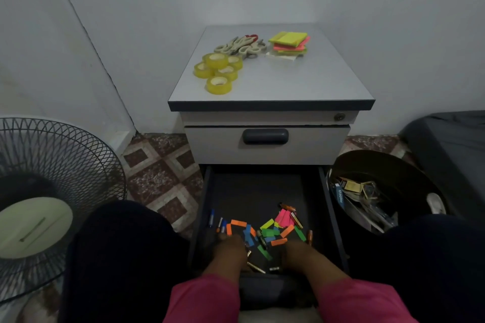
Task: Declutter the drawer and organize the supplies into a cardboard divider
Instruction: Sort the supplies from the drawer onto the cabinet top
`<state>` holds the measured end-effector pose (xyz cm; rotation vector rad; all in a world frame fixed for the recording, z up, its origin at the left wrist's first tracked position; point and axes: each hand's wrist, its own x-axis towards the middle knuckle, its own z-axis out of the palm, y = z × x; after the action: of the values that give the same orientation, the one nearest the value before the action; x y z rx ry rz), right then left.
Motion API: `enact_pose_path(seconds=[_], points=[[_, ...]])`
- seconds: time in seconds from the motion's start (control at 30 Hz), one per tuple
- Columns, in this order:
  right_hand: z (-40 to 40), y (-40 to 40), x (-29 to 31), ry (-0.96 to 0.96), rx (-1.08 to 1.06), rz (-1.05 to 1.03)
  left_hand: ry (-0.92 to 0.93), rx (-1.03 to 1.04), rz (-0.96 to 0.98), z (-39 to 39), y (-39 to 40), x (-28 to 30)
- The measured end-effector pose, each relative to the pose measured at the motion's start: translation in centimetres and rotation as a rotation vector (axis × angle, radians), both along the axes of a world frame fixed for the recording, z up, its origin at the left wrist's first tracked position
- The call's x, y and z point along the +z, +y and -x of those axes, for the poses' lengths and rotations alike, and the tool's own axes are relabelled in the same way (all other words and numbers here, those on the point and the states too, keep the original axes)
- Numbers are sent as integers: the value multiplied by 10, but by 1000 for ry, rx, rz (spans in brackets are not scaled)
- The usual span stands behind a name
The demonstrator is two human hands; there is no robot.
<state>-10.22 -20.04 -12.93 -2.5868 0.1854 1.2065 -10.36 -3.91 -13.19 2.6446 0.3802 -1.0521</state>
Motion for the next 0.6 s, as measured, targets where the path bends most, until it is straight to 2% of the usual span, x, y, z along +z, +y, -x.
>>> enact_pose_path(seconds=[0.1,0.2,0.3,0.4,0.5,0.6], points=[[0,0,12,-182,26,-108,-119,-158,132,-4,-4,6],[-3,-8,13,-296,-145,-155,-268,-103,256,-14,-4,9],[-7,-19,17,-333,-263,-84,-345,-25,148,-25,5,17],[-7,-27,17,-277,-249,50,-105,-103,3,-22,16,22],[-1,-23,17,-81,-64,74,171,-286,7,-10,10,23],[5,-11,23,12,105,24,154,-443,59,-4,-5,23]])
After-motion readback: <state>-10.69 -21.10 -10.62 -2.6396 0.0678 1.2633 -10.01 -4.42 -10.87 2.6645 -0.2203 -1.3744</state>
